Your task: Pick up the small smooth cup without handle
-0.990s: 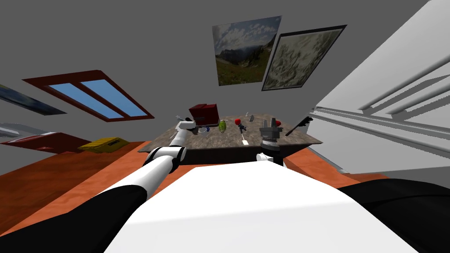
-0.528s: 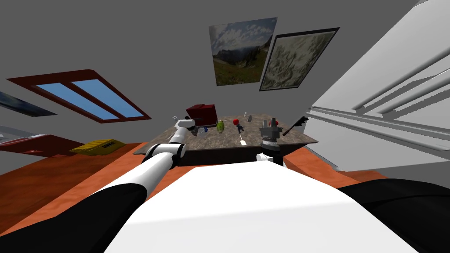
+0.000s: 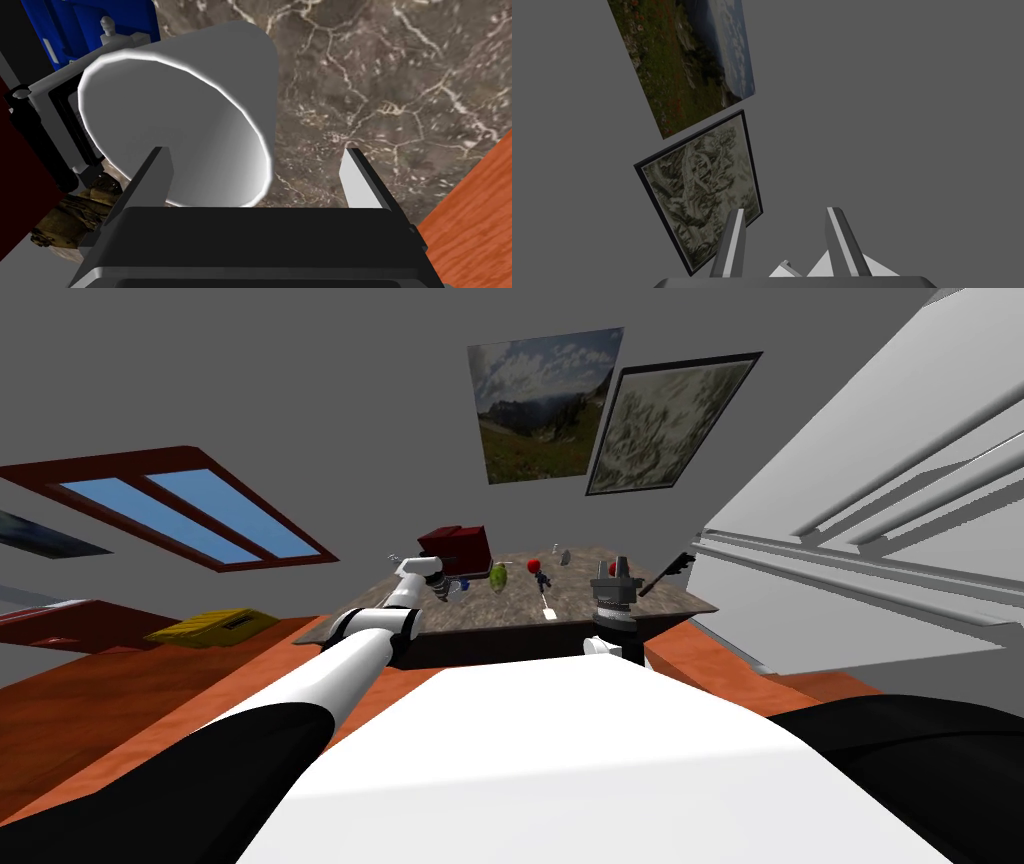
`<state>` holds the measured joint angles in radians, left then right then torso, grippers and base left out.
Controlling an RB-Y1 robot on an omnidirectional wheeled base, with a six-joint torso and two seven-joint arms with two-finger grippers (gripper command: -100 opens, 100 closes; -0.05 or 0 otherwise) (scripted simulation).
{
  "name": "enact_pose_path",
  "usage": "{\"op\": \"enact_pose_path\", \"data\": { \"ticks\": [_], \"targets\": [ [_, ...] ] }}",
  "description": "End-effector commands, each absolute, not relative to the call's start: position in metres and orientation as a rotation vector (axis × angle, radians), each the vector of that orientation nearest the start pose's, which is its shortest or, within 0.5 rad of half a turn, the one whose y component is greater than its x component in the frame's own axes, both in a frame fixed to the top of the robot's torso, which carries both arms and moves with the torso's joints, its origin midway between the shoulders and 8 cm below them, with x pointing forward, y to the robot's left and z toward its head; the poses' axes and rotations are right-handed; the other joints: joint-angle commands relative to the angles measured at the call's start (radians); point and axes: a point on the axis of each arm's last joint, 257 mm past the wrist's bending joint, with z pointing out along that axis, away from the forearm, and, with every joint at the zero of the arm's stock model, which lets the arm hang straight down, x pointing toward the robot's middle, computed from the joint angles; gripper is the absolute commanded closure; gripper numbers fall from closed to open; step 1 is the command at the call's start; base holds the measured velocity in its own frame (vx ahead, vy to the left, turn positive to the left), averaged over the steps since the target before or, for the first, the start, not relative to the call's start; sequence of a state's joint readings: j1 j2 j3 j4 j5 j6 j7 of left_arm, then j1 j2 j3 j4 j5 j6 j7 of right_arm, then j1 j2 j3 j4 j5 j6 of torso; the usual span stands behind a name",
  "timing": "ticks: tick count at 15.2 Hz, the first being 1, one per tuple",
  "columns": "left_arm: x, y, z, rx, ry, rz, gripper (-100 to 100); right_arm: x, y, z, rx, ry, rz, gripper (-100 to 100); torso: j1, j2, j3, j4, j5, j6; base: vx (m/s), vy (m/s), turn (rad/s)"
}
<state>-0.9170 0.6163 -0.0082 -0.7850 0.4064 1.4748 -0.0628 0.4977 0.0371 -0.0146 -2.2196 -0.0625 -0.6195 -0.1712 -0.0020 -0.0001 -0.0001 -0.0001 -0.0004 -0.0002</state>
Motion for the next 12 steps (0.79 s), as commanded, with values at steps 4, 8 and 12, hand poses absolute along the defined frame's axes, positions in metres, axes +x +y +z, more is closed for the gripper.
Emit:
{"op": "enact_pose_path", "data": {
  "ticks": [4,8,12],
  "targets": [
    [0.546,0.419,-0.262,-2.099,1.945,-0.131,-100,0.332,-0.295,0.021,0.726,0.443,1.494,0,0.002,0.0,0.0,0.0,0.0,0.0,0.016,-0.003,-0.014],
    [0.546,0.419,-0.262,-2.099,1.945,-0.131,100,0.332,-0.295,0.021,0.726,0.443,1.494,0,0.003,0.0,0.0,0.0,0.001,0.0,0.015,0.014,-0.005],
    [0.547,0.42,-0.248,-2.096,1.946,-0.13,100,0.332,-0.295,0.021,0.726,0.443,1.494,0,0.003,-0.001,-0.001,0.0,0.001,-0.001,-0.006,-0.004,0.0]
  ]
}}
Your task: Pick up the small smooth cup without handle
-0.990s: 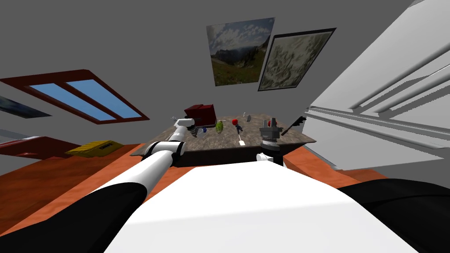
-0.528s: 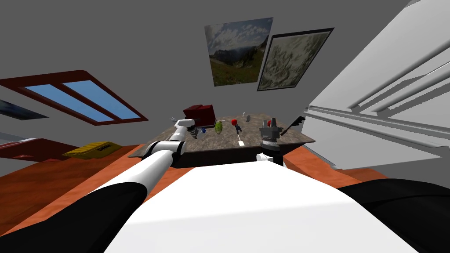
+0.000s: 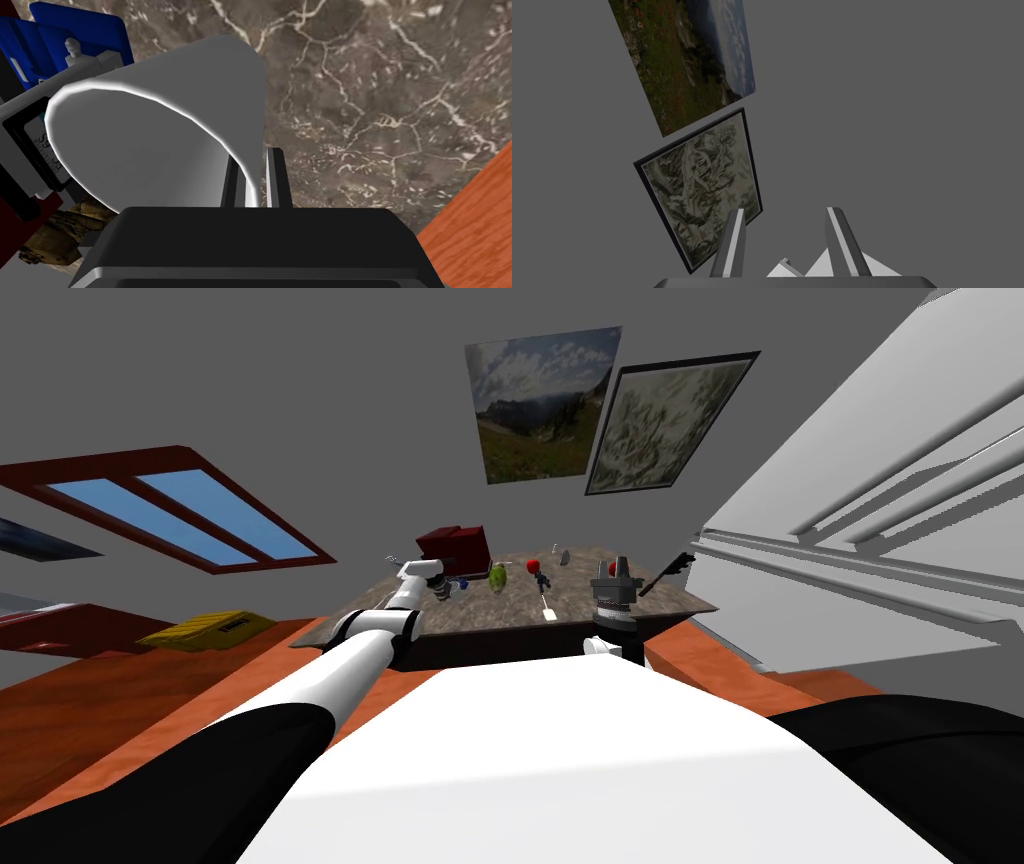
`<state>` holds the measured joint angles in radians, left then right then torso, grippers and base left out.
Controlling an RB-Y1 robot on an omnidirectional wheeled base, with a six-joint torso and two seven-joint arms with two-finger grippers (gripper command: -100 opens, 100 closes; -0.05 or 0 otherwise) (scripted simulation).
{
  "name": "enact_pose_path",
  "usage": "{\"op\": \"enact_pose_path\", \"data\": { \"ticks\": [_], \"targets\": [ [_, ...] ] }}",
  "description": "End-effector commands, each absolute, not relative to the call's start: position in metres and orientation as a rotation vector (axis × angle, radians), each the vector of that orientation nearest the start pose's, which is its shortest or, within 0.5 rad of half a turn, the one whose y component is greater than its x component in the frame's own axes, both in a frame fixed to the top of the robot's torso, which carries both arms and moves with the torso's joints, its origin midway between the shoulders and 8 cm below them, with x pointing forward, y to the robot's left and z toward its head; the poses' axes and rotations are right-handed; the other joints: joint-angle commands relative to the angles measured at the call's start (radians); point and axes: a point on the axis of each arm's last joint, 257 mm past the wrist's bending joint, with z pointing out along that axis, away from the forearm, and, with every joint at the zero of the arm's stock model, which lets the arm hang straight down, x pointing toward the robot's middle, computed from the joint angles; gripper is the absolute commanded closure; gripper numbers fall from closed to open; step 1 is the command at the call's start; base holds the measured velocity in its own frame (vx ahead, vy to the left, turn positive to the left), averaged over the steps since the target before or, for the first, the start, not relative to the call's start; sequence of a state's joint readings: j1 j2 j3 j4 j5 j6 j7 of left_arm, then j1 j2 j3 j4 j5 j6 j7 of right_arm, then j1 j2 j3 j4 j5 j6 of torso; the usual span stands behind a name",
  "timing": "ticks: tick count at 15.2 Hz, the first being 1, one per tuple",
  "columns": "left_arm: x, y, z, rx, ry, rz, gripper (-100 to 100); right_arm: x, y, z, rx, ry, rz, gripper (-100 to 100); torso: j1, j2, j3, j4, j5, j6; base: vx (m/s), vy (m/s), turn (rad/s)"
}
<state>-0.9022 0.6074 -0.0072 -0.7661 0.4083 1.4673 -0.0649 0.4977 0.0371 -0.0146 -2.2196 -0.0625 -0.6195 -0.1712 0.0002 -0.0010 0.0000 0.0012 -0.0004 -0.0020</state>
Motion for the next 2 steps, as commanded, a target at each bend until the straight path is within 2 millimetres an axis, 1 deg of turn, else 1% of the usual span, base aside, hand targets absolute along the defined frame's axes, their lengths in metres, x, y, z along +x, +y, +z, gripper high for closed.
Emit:
{"op": "enact_pose_path", "data": {
  "ticks": [1,2],
  "targets": [
    [0.5475,0.4202,-0.2451,-2.096,1.946,-0.13,100,0.3316,-0.2954,0.0207,0.726,0.443,1.494,0,0.0,0.0,0.0,0.0,0.0,0.0,-0.028,-0.031,0.03],
    [0.5465,0.4205,-0.2529,-2.095,1.948,-0.13,100,0.3316,-0.2954,0.0207,0.726,0.443,1.494,0,-0.001,0.001,0.001,0.0,0.0,0.0,-0.015,-0.018,0.017]
  ]
}}
